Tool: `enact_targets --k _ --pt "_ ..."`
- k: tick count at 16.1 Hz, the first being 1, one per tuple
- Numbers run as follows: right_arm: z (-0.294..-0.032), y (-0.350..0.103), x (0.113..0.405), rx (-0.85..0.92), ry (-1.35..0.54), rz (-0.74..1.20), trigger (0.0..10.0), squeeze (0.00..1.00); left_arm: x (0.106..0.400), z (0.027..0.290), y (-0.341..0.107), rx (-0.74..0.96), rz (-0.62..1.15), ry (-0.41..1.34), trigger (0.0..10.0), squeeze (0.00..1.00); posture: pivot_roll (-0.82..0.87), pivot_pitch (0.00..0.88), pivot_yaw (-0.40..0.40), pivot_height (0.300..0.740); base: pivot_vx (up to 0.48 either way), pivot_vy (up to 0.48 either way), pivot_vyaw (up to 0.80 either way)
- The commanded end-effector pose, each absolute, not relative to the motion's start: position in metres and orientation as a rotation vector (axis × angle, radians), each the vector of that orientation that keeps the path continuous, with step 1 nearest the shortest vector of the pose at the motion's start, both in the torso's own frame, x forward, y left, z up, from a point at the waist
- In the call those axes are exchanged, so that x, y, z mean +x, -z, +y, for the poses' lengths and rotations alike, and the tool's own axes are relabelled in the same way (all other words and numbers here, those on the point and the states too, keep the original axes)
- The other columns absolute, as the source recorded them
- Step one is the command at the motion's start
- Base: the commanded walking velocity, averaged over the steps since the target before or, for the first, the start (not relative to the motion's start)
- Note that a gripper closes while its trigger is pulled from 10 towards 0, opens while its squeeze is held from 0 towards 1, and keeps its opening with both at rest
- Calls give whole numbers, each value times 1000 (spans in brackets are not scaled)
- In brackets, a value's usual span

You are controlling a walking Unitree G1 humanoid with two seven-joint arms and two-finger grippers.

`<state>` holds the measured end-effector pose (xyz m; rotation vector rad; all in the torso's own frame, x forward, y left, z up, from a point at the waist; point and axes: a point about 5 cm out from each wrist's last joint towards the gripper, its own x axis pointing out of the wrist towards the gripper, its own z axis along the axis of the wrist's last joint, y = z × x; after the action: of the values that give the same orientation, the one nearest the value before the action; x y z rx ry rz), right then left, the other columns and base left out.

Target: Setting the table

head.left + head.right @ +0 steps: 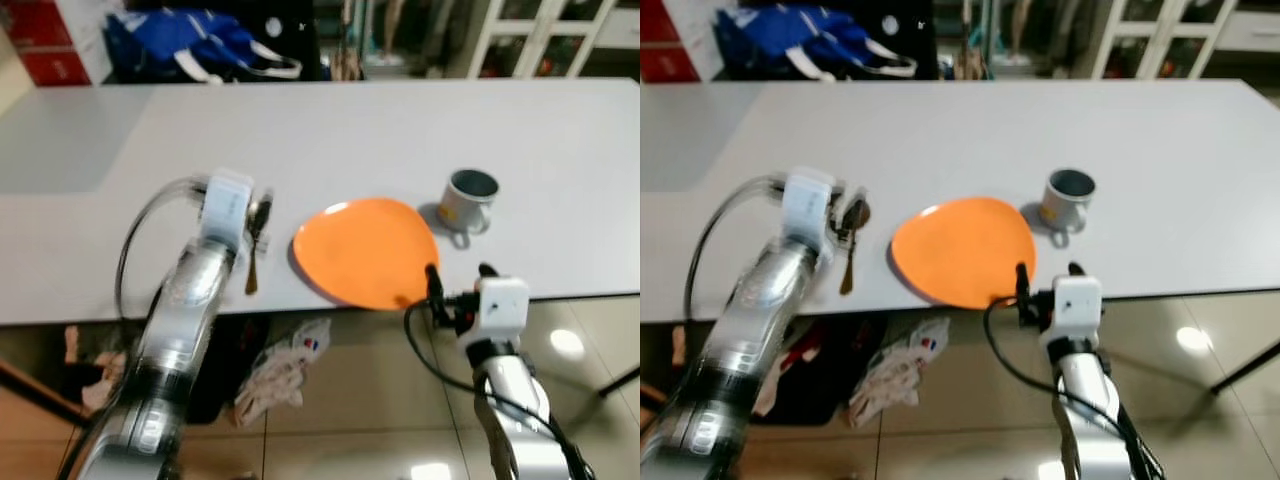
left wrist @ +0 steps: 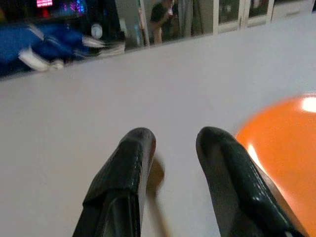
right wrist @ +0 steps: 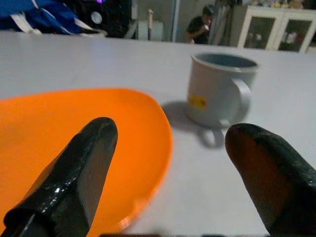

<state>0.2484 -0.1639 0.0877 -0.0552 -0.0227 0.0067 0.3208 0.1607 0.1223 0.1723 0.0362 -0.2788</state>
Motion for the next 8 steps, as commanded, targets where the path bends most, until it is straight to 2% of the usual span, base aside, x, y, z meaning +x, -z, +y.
enact_targets --k 1,4,6,8 --pt "-166 -89 250 -46 0 -39 10000 0 313 161 -127 199 -8 320 10000 0 34 0 27 740 0 0 0" --pt "-182 -88 247 17 81 -45 10000 0 277 168 -93 150 51 256 10000 0 23 0 20 740 0 0 0" --pt "-183 -81 248 53 81 -27 10000 0 283 168 -90 21 75 170 10000 0 16 0 11 740 0 0 0" --pt "-183 -78 252 95 71 -21 10000 0 292 163 -92 -4 63 171 10000 0 31 0 -15 740 0 0 0"
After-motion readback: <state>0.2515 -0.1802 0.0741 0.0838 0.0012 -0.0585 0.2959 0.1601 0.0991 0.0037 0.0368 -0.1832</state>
